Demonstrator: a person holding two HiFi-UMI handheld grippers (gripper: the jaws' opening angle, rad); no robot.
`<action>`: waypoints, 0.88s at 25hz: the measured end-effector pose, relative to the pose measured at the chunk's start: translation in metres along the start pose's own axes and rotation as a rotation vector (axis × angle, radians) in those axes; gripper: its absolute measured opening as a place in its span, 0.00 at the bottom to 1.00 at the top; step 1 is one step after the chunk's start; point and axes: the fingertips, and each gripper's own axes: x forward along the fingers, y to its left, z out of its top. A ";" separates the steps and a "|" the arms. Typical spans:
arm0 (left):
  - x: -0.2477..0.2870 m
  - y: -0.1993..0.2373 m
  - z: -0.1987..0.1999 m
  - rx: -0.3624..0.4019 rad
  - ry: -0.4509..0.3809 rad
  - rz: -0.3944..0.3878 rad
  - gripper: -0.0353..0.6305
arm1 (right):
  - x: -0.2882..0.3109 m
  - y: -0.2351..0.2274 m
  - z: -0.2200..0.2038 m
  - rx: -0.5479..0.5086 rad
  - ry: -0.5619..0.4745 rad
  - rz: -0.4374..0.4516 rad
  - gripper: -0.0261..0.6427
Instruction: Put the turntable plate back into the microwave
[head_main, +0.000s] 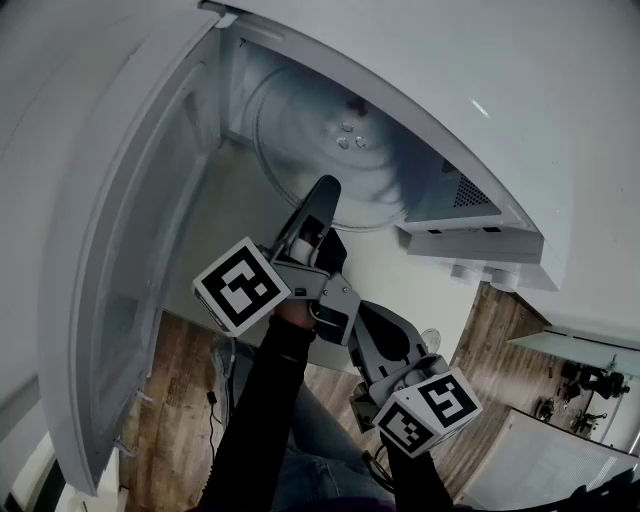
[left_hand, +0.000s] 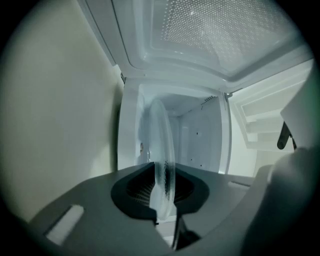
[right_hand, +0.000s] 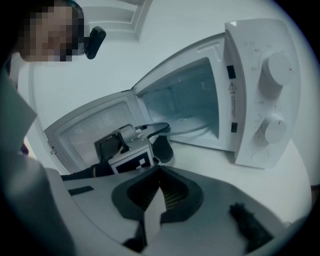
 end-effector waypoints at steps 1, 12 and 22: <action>0.000 0.000 0.000 0.001 0.001 0.001 0.12 | 0.000 -0.002 0.001 0.001 -0.002 -0.004 0.05; 0.004 0.003 0.002 0.007 0.013 0.013 0.12 | 0.005 -0.021 0.018 0.098 -0.057 -0.021 0.06; 0.008 0.004 0.004 -0.004 0.018 0.016 0.13 | 0.024 -0.026 0.034 0.118 -0.063 0.005 0.06</action>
